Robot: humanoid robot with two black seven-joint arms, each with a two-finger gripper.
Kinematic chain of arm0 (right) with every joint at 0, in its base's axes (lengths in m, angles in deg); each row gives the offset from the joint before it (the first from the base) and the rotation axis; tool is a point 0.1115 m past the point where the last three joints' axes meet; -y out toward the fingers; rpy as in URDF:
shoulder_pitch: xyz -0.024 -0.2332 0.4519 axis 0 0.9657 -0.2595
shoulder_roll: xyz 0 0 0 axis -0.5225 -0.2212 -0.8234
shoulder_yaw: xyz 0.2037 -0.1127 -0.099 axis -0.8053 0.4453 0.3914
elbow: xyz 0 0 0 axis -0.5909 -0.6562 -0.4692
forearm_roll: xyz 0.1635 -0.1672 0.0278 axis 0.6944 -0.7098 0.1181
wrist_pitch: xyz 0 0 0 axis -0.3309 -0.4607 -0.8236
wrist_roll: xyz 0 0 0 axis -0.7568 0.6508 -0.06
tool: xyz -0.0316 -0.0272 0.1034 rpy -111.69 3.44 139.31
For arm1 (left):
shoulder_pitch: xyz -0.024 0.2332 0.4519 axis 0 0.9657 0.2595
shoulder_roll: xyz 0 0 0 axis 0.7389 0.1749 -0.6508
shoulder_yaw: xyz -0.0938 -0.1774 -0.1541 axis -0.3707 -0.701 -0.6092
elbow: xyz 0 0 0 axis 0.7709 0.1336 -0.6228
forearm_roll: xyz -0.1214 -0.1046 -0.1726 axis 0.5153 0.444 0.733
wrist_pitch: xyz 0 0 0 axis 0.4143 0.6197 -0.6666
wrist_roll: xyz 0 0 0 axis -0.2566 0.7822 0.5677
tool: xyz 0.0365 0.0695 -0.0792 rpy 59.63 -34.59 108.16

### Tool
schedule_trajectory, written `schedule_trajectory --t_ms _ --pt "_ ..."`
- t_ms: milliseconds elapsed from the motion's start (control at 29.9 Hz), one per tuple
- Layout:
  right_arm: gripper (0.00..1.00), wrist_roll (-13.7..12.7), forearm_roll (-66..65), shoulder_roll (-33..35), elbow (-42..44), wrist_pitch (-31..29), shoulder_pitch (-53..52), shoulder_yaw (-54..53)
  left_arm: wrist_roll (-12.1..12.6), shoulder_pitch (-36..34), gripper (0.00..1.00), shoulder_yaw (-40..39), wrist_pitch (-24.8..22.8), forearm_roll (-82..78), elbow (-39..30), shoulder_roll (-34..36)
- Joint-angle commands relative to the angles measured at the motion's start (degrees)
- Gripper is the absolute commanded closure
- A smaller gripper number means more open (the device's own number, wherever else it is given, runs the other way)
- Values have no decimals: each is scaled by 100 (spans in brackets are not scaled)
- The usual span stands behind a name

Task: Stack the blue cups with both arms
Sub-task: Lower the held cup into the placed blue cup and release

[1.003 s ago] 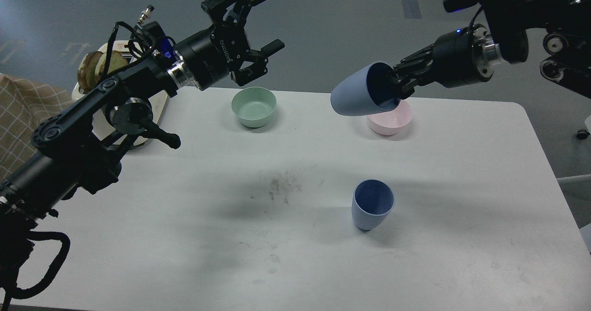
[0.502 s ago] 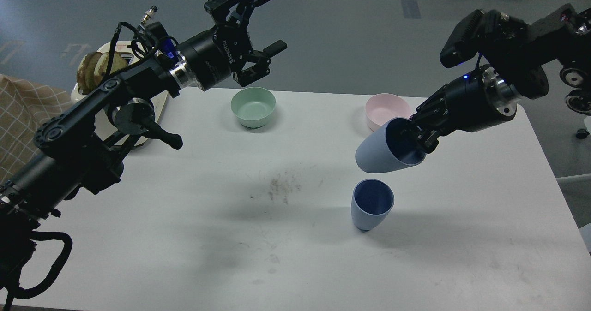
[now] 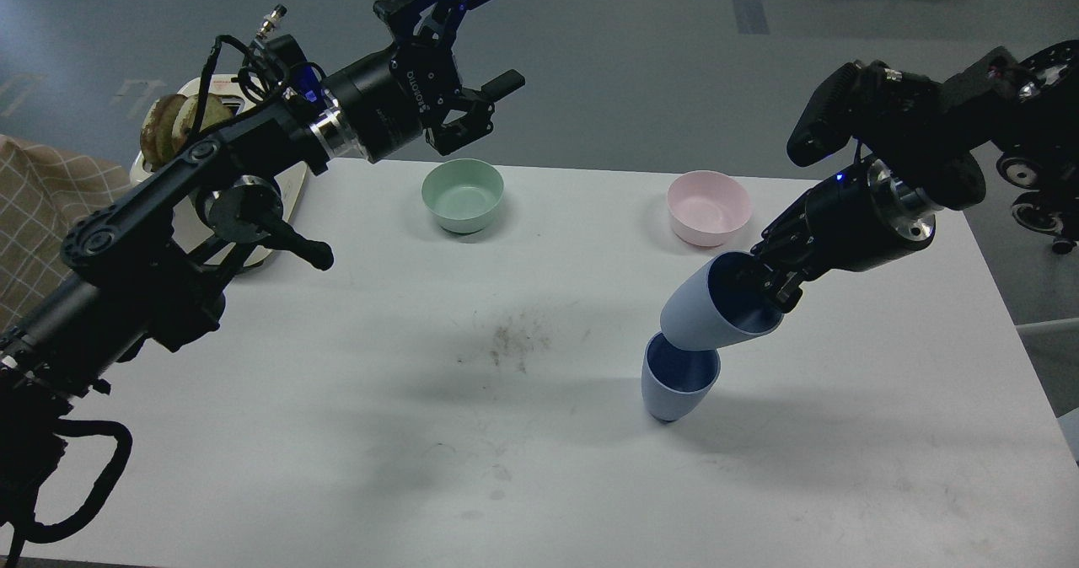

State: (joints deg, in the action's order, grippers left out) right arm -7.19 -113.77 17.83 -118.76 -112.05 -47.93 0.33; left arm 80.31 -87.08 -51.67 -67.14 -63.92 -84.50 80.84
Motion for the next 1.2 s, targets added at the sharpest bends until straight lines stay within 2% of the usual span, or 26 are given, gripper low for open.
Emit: schedule_trajectory --t_ms 0,535,602,669,870,936,970,1003,1171 --pt "100 0 -2 -71 -5 -1 8 112 0 15 2 -15 0 0 0 31" --pt "100 -17 -2 -282 118 -1 228 139 0 42 2 -24 0 9 0 57" --pt "94 -26 -2 -282 118 -1 245 139 0 42 2 -24 0 9 0 57" --pt "93 -26 -2 -282 118 -1 254 139 0 42 2 -24 0 9 0 57" --pt "78 -44 -2 -282 118 -1 272 112 0 42 2 -59 0 9 0 57" --pt "67 -44 -2 -282 118 -1 280 112 0 42 2 -86 0 9 0 57" --pt "56 -35 6 -282 118 -1 272 112 0 42 2 -86 0 9 0 57" --pt "50 -35 6 -282 118 -1 272 95 0 42 2 -86 0 9 0 57" --pt "39 -35 24 -195 144 -1 272 -54 0 42 2 -86 0 9 0 49"
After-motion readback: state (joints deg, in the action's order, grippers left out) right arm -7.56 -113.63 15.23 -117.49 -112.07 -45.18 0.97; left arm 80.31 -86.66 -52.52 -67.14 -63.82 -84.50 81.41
